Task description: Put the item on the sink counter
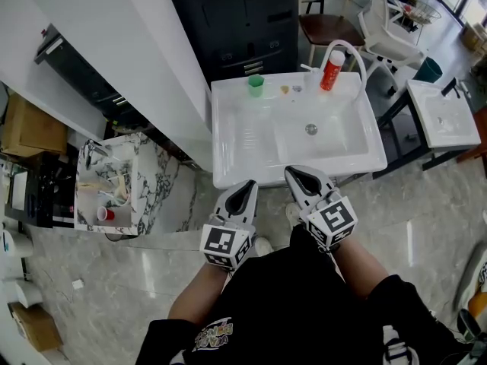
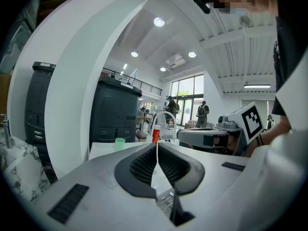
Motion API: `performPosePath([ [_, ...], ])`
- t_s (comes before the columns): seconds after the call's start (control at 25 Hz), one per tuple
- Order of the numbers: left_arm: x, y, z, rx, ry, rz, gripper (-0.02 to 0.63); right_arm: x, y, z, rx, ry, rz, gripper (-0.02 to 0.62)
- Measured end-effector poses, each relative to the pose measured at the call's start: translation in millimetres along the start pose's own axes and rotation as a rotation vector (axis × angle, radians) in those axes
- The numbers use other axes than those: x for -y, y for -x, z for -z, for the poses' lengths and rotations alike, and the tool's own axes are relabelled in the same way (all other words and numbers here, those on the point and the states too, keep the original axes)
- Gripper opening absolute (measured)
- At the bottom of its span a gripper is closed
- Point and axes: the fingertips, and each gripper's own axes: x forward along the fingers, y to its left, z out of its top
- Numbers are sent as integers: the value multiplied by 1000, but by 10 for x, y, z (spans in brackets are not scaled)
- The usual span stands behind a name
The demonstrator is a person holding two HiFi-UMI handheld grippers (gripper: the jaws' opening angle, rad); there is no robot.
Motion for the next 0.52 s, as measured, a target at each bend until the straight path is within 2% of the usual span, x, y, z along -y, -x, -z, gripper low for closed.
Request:
performPosePath([
  [0.52,43,2,20,-3,2,6,20,-15,31,33,-3,-4,2,54],
])
